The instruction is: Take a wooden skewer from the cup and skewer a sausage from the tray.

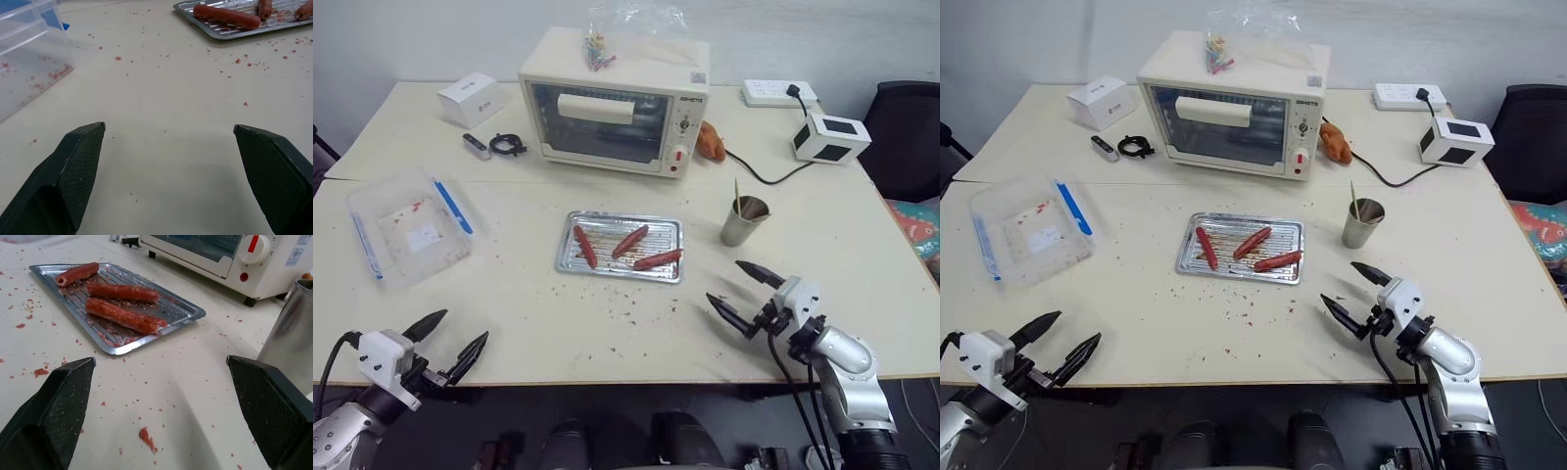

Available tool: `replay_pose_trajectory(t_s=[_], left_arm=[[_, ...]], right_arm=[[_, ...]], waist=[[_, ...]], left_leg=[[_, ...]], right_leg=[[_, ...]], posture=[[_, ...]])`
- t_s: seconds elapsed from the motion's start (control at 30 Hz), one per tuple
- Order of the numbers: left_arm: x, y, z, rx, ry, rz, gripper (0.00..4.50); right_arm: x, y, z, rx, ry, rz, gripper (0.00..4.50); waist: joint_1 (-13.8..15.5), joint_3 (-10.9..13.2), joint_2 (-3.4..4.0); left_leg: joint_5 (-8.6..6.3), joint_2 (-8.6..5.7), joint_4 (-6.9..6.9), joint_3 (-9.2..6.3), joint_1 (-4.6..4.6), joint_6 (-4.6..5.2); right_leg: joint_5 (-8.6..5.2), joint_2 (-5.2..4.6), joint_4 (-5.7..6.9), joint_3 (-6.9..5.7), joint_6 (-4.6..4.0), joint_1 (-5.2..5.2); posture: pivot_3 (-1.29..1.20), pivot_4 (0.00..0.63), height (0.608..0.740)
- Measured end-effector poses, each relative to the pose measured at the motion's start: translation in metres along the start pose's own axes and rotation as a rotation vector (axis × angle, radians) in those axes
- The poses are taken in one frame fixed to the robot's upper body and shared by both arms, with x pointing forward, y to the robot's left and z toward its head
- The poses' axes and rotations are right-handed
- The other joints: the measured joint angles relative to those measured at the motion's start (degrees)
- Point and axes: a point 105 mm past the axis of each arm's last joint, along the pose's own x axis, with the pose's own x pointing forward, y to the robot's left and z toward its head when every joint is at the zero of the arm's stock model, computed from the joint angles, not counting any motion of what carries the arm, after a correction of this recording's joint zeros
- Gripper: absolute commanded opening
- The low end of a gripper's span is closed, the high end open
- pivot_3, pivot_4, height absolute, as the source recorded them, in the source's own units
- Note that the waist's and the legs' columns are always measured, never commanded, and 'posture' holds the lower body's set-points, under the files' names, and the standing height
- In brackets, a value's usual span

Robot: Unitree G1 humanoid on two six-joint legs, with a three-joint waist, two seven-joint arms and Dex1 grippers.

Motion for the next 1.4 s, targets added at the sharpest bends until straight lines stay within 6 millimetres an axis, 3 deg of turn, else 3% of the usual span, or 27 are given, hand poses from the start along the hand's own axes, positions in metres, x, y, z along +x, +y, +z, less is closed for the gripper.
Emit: replay_pose_trajectory(t_s=[0.2,0.33,0.43,0.6,0.7,0.93,1.2,1.4], left_arm=[[0.023,-0.004,0.019,0.029,-0.062,-0.118,4.46],[0.035,-0.019,0.034,-0.022,-0.094,-0.329,4.46],[0.055,-0.026,0.061,-0.009,-0.185,-0.427,4.46],[0.083,-0.042,0.096,0.020,-0.272,-0.547,4.46],[0.088,-0.046,0.100,0.020,-0.270,-0.581,4.46],[0.092,-0.047,0.101,0.011,-0.258,-0.585,4.46],[0.084,-0.059,0.099,0.005,-0.234,-0.554,4.46],[0.084,-0.062,0.101,0.005,-0.233,-0.535,4.46]], right_arm=[[-0.012,-0.004,0.000,-0.010,0.017,-0.009,4.50],[-0.053,-0.022,0.014,-0.063,0.067,-0.087,4.50],[-0.089,-0.034,0.018,-0.086,0.139,-0.160,4.50],[-0.112,-0.049,0.019,-0.105,0.192,-0.217,4.50],[-0.106,-0.063,0.033,-0.135,0.151,-0.200,4.50],[-0.061,-0.086,0.078,-0.137,0.088,-0.018,4.50],[-0.020,-0.060,0.080,0.035,0.144,0.138,4.50],[-0.004,-0.060,0.077,0.049,0.147,0.134,4.50]], waist=[[0.09,0.01,0.02],[0.19,0.03,0.05],[0.24,0.01,0.01],[-0.33,0.01,0.03],[-0.88,0.03,0.08],[-0.85,0.05,0.11],[0.16,0.05,0.11],[0.12,0.05,0.11]], left_leg=[[0.00,0.00,0.01,0.00,-0.03,0.00],[-0.01,0.00,0.01,-0.02,-0.06,0.01],[-0.01,0.00,0.05,-0.07,0.05,0.01],[0.00,0.02,-0.15,0.34,0.44,-0.01],[0.03,0.07,-0.45,0.73,0.76,-0.07],[0.05,0.16,-0.43,0.76,0.75,-0.11],[0.04,0.11,-0.35,0.75,0.65,-0.06],[0.04,0.07,-0.36,0.73,0.64,-0.05]], right_leg=[[0.00,-0.02,-0.01,-0.03,0.00,0.01],[0.00,-0.02,-0.07,-0.02,0.00,0.03],[0.00,0.00,-0.04,-0.04,0.01,0.17],[0.01,0.16,0.07,0.02,0.02,0.19],[0.01,0.27,0.04,0.28,0.02,0.20],[0.01,0.32,0.01,0.32,0.02,0.14],[0.01,0.14,-0.02,0.31,0.03,0.10],[0.02,0.16,-0.02,0.28,0.03,0.10]], posture=[[0.00,0.150,0.740],[0.00,0.150,0.740],[0.00,0.150,0.740],[0.00,0.150,0.740],[0.00,0.150,0.740],[0.00,0.150,0.740],[0.00,0.150,0.740],[0.00,0.150,0.740]])
